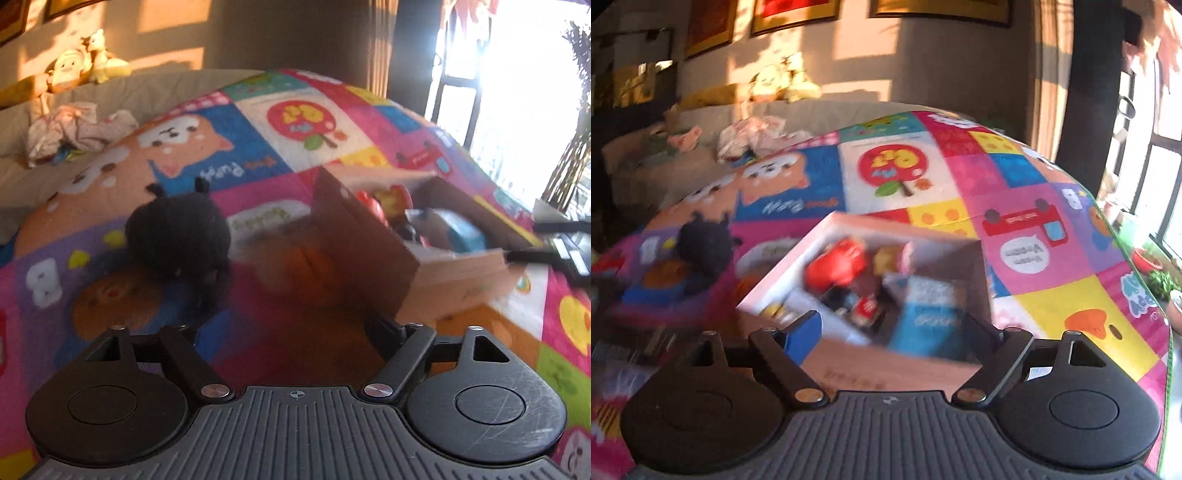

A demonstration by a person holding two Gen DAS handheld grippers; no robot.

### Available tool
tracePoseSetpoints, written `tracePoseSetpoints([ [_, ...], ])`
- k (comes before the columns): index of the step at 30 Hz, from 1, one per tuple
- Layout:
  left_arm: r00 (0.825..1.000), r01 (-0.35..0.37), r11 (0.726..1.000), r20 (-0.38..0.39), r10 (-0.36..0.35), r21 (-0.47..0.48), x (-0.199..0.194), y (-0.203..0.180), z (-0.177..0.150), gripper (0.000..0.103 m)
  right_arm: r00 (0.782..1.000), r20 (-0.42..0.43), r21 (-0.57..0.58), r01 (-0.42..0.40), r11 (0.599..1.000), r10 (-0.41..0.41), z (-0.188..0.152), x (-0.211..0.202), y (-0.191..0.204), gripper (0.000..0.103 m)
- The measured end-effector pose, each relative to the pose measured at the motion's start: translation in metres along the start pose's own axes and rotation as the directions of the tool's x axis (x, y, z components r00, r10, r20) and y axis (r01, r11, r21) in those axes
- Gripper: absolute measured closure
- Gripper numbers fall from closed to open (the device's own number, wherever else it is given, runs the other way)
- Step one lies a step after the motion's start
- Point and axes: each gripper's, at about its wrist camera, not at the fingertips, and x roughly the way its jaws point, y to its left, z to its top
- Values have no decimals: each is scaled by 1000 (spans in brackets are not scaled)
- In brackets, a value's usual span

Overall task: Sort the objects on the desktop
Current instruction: 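Lower the items into the box and open both tools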

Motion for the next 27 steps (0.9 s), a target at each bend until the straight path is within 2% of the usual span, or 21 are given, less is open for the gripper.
tracePoseSetpoints([
  [5, 999, 42, 998, -26, -41, 37, 45, -5, 19, 35, 995, -16, -53, -101, 993, 100, -27, -28, 25, 12],
  [8, 997, 58, 998, -57, -56, 27, 69, -5, 27, 43, 995, -24, -81, -96, 992, 95, -41, -42, 33, 11],
  [9, 996, 63, 998, -65, -62, 12, 74, -3, 28, 49, 996, -27, -73, -90, 993, 88, -44, -45, 32, 9],
  [11, 996, 58, 998, -70, -58, -9, 80, 1, 28, 55, 996, -34, -27, -82, 996, 81, -49, -49, 26, 4],
  [12, 996, 54, 998, -69, -54, -12, 79, 2, 28, 65, 996, -35, -5, -78, 997, 78, -51, -51, 22, 4],
  [16, 997, 42, 999, -68, -42, -9, 62, 6, 20, 65, 997, -53, 65, -56, 996, 60, -58, -49, 9, 4],
  [18, 995, 58, 998, -81, -58, 3, 47, 5, 11, 65, 996, -66, 96, -60, 994, 66, -60, -44, 3, 4],
  [21, 983, 143, 990, -113, -142, -1, 22, -6, -6, 65, 993, -69, 139, -85, 987, 95, -59, -35, -5, 4],
  [23, 972, 200, 980, -129, -197, 13, 10, -20, -16, 65, 994, -68, 184, -71, 980, 85, -54, -25, -12, 3],
  [25, 958, 256, 966, -140, -250, 25, 1, -36, -26, 60, 995, -66, 247, -57, 967, 75, -47, -16, -21, 3],
  [26, 950, 285, 958, -144, -278, 31, -3, -43, -30, 48, 995, -61, 286, -60, 956, 81, -44, -12, -26, 2],
  [27, 940, 318, 947, -148, -309, 42, -7, -49, -33, 42, 994, -56, 320, -67, 945, 89, -41, -10, -30, 2],
])
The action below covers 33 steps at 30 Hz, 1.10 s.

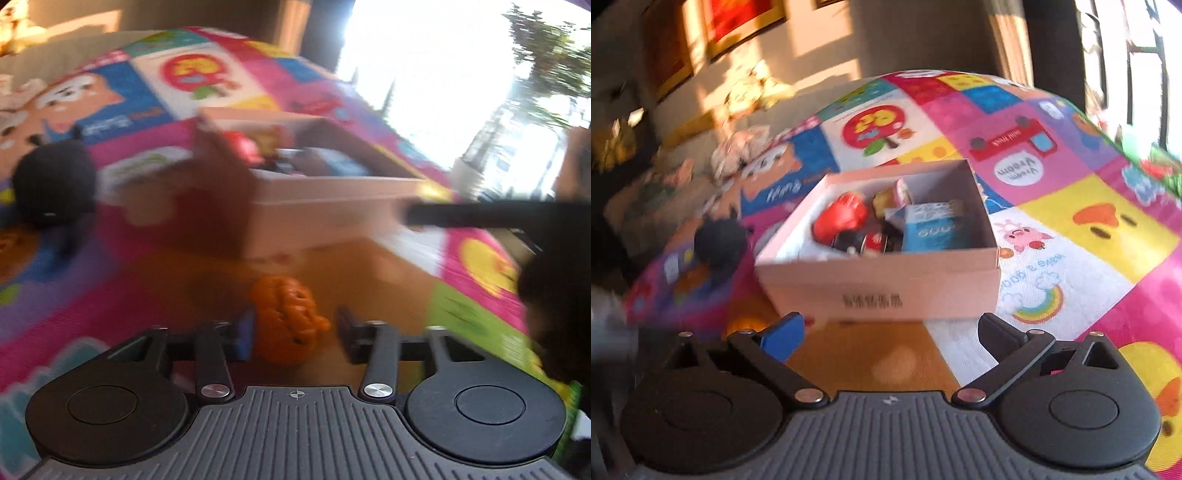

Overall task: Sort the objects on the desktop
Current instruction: 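Lower the items into the box and open both tools, then move the left tool to the black cat plush and grasp it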

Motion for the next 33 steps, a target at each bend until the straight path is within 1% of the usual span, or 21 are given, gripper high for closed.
tracePoseSetpoints([
  [2, 999, 45, 999, -12, -44, 9, -2, -8, -3, 41, 1000, 3, 37, -13, 999, 13, 3, 1, -1, 1],
  [4, 999, 51, 999, -9, -51, 12, -7, -9, -6, 30, 1000, 5, 9, -8, 1000, 8, -1, 1, 6, 0],
  [5, 999, 35, 999, -1, -35, 15, -11, -7, -8, 21, 1000, 2, -25, -6, 1000, 6, -4, 0, 11, 0],
  [6, 1000, 12, 1000, 6, -12, 19, -16, -4, -10, 14, 1000, -7, -62, -7, 998, 7, -7, 1, 16, 0],
  [7, 1000, -19, 1000, 11, 19, 22, -21, -2, -14, 12, 1000, -16, -96, -10, 995, 9, -10, 1, 21, 0],
  [10, 992, -122, 992, 18, 123, -22, -32, 22, -12, 11, 999, -38, -187, -36, 982, 29, -18, 2, 36, 0],
  [12, 979, -194, 977, 40, 198, -91, -43, 42, -5, 9, 998, -36, -230, -57, 972, 50, -18, 3, 46, 0],
  [13, 969, -232, 965, 62, 241, -125, -49, 52, 1, 8, 999, -13, -251, -42, 967, 40, -16, 2, 49, 0],
  [14, 957, -261, 953, 88, 276, -151, -54, 60, 6, 7, 1000, 29, -262, 2, 965, 6, -11, 3, 50, 0],
  [16, 930, -316, 928, 126, 344, -197, -58, 73, 19, 7, 994, 88, -210, 74, 975, -57, 4, 9, 42, 0],
  [18, 910, -347, 906, 147, 388, -242, -60, 83, 30, 6, 984, 115, -96, 147, 984, -136, 20, 18, 25, 0],
  [20, 905, -345, 902, 165, 393, -257, -61, 87, 37, 4, 965, 120, 16, 232, 973, -232, 32, 30, 4, 0],
  [21, 903, -349, 902, 167, 396, -253, -59, 88, 40, 3, 958, 108, 64, 259, 964, -265, 36, 36, -6, 0],
  [22, 900, -360, 901, 163, 403, -243, -56, 87, 42, 3, 958, 87, 103, 266, 959, -275, 39, 42, -15, 0],
  [23, 898, -374, 898, 154, 413, -231, -53, 87, 44, 3, 963, 55, 143, 252, 957, -262, 40, 49, -23, 0],
  [24, 896, -386, 896, 141, 421, -221, -48, 87, 46, 3, 975, 26, 175, 215, 961, -223, 41, 54, -29, 0],
  [26, 900, -387, 896, 123, 418, -216, -42, 87, 44, 3, 995, -3, 215, 99, 972, -100, 39, 59, -33, 0],
  [27, 901, -389, 895, 114, 419, -218, -40, 89, 44, 3, 997, -4, 213, 79, 974, -80, 37, 60, -29, 0],
  [29, 900, -394, 892, 106, 424, -222, -36, 92, 43, 3, 996, 9, 166, 83, 983, -85, 32, 61, -18, 0],
  [30, 898, -398, 889, 101, 427, -226, -34, 94, 43, 2, 998, 16, 164, 54, 985, -57, 31, 61, -17, 0],
  [33, 892, -413, 876, 84, 444, -249, -26, 101, 44, 2, 998, -9, 180, -60, 982, 62, 32, 57, -25, 0],
])
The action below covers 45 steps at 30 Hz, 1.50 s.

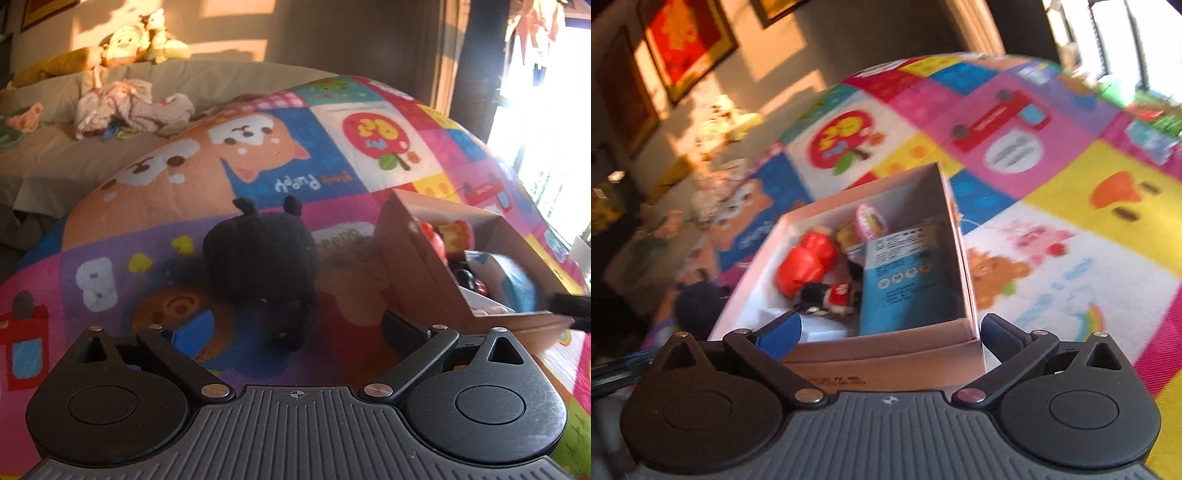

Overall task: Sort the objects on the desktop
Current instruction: 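Move the left tool to the black cat plush and grasp it, then lift the black plush with the left tool while the right tool grasps the orange pumpkin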

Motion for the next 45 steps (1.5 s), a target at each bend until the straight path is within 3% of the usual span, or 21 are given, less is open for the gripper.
tracePoseSetpoints([
  [2, 1000, -19, 1000, -6, 19, -23, 8, 2, 1, 2, 1000, 7, -18, -16, 1000, 16, -4, -10, 1, 0],
  [5, 999, -42, 997, -9, 42, -57, 22, 4, 7, 2, 998, 47, -130, 39, 991, -34, -21, -33, 13, 0],
  [10, 995, -99, 993, 19, 100, -67, 52, 0, 23, 3, 990, 97, -362, 129, 923, -101, -61, -64, 37, 0],
  [11, 993, -114, 992, 27, 116, -60, 56, -1, 26, 7, 991, 90, -376, 127, 918, -100, -69, -69, 38, 0],
  [12, 990, -138, 989, 30, 140, -48, 60, -1, 28, 19, 993, 76, -374, 115, 920, -93, -74, -72, 38, 0],
  [16, 990, -141, 990, 14, 141, 12, 50, -3, 30, 21, 995, 40, -331, 94, 939, -86, -87, -77, 30, 0],
  [19, 993, -119, 978, 34, 115, 170, 14, -18, 22, 22, 995, 41, -305, 96, 947, -88, -89, -79, 24, 0],
  [21, 995, -94, 933, 56, 80, 348, -23, -35, 10, 21, 995, 53, -295, 93, 951, -81, -88, -81, 21, 0],
  [23, 998, -63, 868, 36, 51, 493, -55, -49, -3, 21, 996, 58, -294, 87, 952, -73, -88, -81, 21, 0],
  [25, 998, -56, 775, 17, 58, 630, -81, -61, -19, 20, 997, 56, -293, 72, 954, -58, -90, -80, 20, 0],
  [27, 994, -85, 661, 19, 107, 746, -93, -71, -37, 20, 998, 50, -288, 49, 956, -36, -93, -79, 22, 0],
  [29, 989, -93, 588, 5, 150, 804, -95, -75, -51, 20, 998, 52, -291, 39, 956, -25, -96, -78, 23, 0],
  [33, 984, -25, 563, -79, 160, 826, -80, -83, -64, 19, 996, 85, -281, 34, 959, -10, -95, -88, 22, 0],
  [38, 992, 28, 534, -89, 90, 845, -70, -109, -73, 8, 994, 109, -250, 60, 966, -33, -101, -100, 13, 0],
  [45, 994, 108, 539, -92, -57, 835, -74, -146, -79, 6, 990, 125, -125, 83, 989, -67, -99, -106, -10, 0],
])
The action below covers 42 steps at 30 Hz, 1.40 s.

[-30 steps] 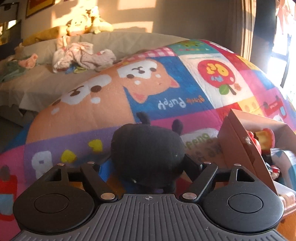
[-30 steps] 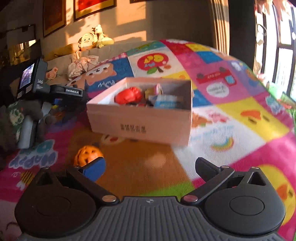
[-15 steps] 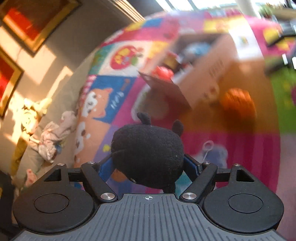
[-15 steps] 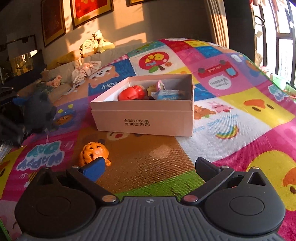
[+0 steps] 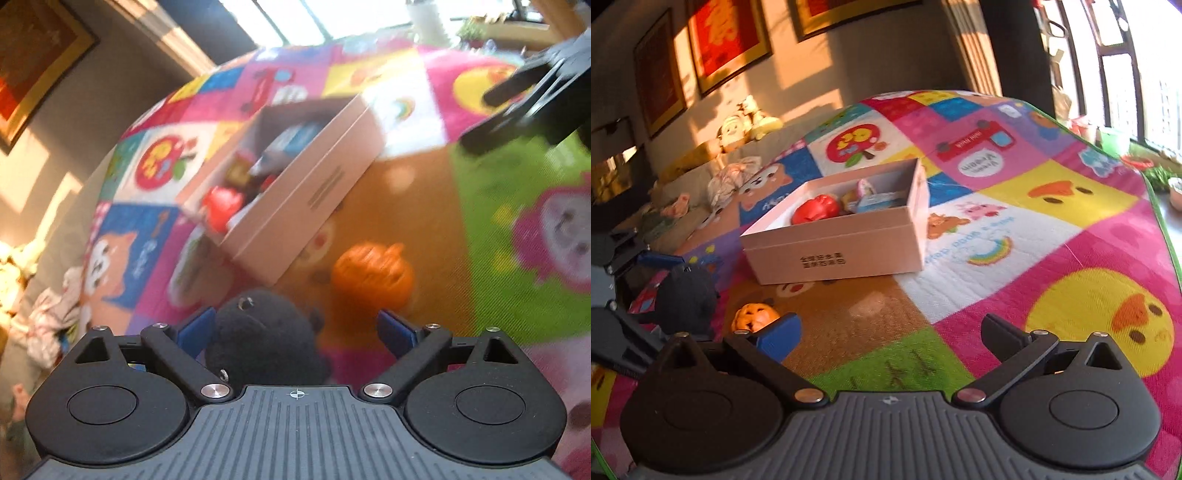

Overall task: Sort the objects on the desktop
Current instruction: 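Lift the black plush with the left tool while the right tool grasps the orange pumpkin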

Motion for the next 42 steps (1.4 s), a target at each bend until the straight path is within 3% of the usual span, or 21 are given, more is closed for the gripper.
tracePoseSetpoints([
  [4, 993, 96, 993, 76, -91, -72, -7, -5, 12, 5, 1000, -9, 31, 4, 1000, -3, -1, 4, -3, 0],
  [7, 979, 167, 973, 140, -145, -161, -19, -1, 15, 5, 1000, -17, 49, 12, 999, -11, -1, 6, -6, 0],
  [12, 967, 143, 946, 244, -71, -292, -49, 15, 4, 1, 998, -59, 72, 15, 997, -11, 0, 13, -9, 0],
  [16, 979, 92, 903, 203, -6, -421, -46, 36, -16, 0, 993, -118, 82, 6, 997, 4, 1, 23, -11, 0],
  [18, 987, 81, 869, 158, -3, -487, -31, 47, -24, 0, 993, -120, 76, 9, 997, 0, 1, 24, -10, 0],
  [20, 989, 116, 819, 140, -43, -562, -14, 58, -31, 0, 992, -126, 59, 17, 998, -10, 0, 25, -8, 0],
  [24, 985, 169, 711, 143, -97, -683, 13, 72, -41, 0, 992, -123, 70, 10, 997, -1, -1, 24, -9, 0],
  [27, 978, 206, 656, 171, -118, -726, 27, 72, -40, 0, 993, -114, 98, -4, 995, 15, -1, 22, -13, 0],
  [29, 979, 201, 657, 177, -104, -727, 30, 66, -38, 1, 993, -119, 79, 6, 997, 3, -1, 23, -9, 0],
  [32, 987, 153, 680, 147, -68, -717, 34, 58, -34, 2, 989, -148, 14, 34, 999, -32, 1, 26, 0, 0],
  [34, 990, 137, 680, 130, -61, -720, 31, 58, -37, 10, 986, -164, -23, 34, 999, -37, 2, 27, 4, 0],
  [38, 991, 121, 659, 122, -44, -742, 14, 63, -53, 14, 989, -150, -141, -14, 990, -7, 10, 21, 21, 0],
  [40, 994, 92, 657, 105, -19, -748, 5, 65, -60, 14, 992, -127, -227, -44, 973, 16, 15, 17, 38, 0],
  [42, 996, 80, 635, 92, -13, -769, -4, 68, -69, 14, 991, -114, -301, -97, 949, 66, 19, 17, 58, 0],
])
